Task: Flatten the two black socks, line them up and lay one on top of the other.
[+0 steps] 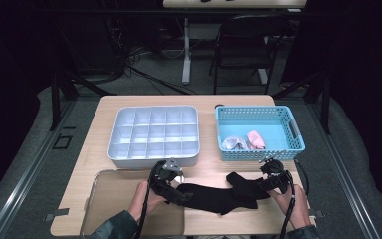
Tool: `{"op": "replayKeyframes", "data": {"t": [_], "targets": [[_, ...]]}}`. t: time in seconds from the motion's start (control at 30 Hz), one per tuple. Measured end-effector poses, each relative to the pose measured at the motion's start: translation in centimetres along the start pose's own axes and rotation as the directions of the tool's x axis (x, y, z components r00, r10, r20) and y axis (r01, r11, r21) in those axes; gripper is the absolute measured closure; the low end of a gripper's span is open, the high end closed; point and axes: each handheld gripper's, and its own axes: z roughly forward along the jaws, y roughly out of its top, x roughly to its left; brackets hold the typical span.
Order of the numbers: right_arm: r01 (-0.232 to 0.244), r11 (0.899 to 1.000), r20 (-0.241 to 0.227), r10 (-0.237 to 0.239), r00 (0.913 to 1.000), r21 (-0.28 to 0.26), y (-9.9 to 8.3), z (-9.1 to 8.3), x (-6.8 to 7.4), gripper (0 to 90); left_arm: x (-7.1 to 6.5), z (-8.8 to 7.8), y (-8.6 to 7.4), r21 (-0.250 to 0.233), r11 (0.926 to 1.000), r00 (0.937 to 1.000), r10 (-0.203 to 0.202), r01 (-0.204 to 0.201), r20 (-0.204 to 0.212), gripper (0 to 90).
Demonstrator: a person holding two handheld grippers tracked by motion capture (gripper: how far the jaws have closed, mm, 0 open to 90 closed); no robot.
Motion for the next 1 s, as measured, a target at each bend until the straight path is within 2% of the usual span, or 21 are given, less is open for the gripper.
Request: {"op": "replayKeyframes", "data": {"t": [0.1, 0.17, 0.23, 0.33, 0.37, 0.43, 0.53, 0.63, 0.67, 0.73, 0.77, 0.8, 0.83, 0.93, 1.0], "targets": [[-0.009, 1.000, 0.002, 0.009, 1.0000, -0.017, 0.0, -0.2, -0.2, 79.2, 0.1, 0.1, 0.0, -0.001, 1.0000, 0.9998, -0.008, 0.008, 0.016, 0.2], [-0.014, 1.000, -0.009, 0.014, 0.9999, -0.015, -0.1, -0.3, -0.4, 82.6, 0.2, 0.1, 0.0, 0.000, 1.0000, 0.9999, -0.008, 0.008, 0.014, 0.2], [-0.020, 1.000, -0.016, 0.020, 0.9997, -0.011, -0.1, -0.4, -0.5, 83.9, 0.1, 0.2, -0.1, 0.005, 1.0000, 0.9999, -0.009, 0.009, 0.014, 0.2], [-0.026, 0.999, -0.036, 0.025, 0.9991, -0.042, -0.1, -1.1, -0.5, 84.7, 0.1, 0.2, -0.1, 0.009, 0.9999, 0.9999, -0.006, 0.006, 0.012, 0.2], [-0.045, 0.997, -0.041, 0.042, 0.9983, -0.066, -0.2, -1.1, -0.4, 84.7, 0.1, 0.2, -0.1, 0.011, 0.9999, 0.9999, -0.005, 0.005, 0.011, 0.2], [-0.032, 0.997, -0.063, 0.027, 0.9976, -0.070, -0.1, -1.7, -0.4, 84.7, 0.0, 0.3, -0.1, 0.012, 0.9999, 0.9999, -0.005, 0.005, 0.011, 0.2], [-0.044, 0.992, -0.090, 0.033, 0.9954, -0.121, -0.1, -2.8, -0.2, 84.7, -0.1, 0.3, -0.1, 0.017, 0.9999, 1.0000, -0.003, 0.003, -0.004, 0.2], [-0.033, 0.988, -0.107, 0.017, 0.9941, -0.153, -0.1, -3.3, 0.2, 84.4, 0.0, 0.3, -0.1, 0.021, 0.9998, 1.0000, -0.005, 0.005, 0.008, 0.2], [-0.020, 0.989, -0.098, 0.005, 0.9952, -0.145, 0.0, -3.3, 0.3, 84.2, 0.0, 0.4, -0.1, 0.023, 0.9997, 1.0000, -0.004, 0.004, 0.008, 0.2], [-0.003, 0.987, -0.113, -0.015, 0.9935, -0.158, 0.1, -2.8, 0.5, 83.9, 0.0, 0.4, -0.1, 0.021, 0.9998, 0.9999, -0.004, 0.003, 0.011, 0.3], [0.002, 0.989, -0.140, -0.023, 0.9900, -0.147, 0.2, -2.7, 0.5, 83.5, -0.1, 0.3, -0.1, 0.025, 0.9997, 1.0000, 0.003, -0.003, 0.005, 0.3], [-0.015, 0.986, -0.153, -0.011, 0.9882, -0.166, 0.2, -2.5, 0.7, 83.4, -0.1, 0.3, -0.1, 0.024, 0.9997, 1.0000, 0.004, -0.004, 0.008, 0.3], [-0.003, 0.987, -0.156, -0.022, 0.9875, -0.161, 0.3, -2.5, 0.8, 83.4, -0.1, 0.3, -0.1, 0.024, 0.9997, 1.0000, 0.004, -0.004, 0.008, 0.3], [0.001, 0.979, -0.193, -0.041, 0.9804, -0.203, 0.5, -3.1, 1.4, 83.5, -0.1, 0.4, -0.1, 0.030, 0.9995, 1.0000, 0.002, -0.002, 0.009, 0.3], [0.023, 0.975, -0.162, -0.060, 0.9849, -0.220, 0.6, -3.3, 2.0, 83.5, -0.1, 0.4, -0.1, 0.034, 0.9994, 1.0000, 0.002, -0.002, 0.009, 0.3]]}}
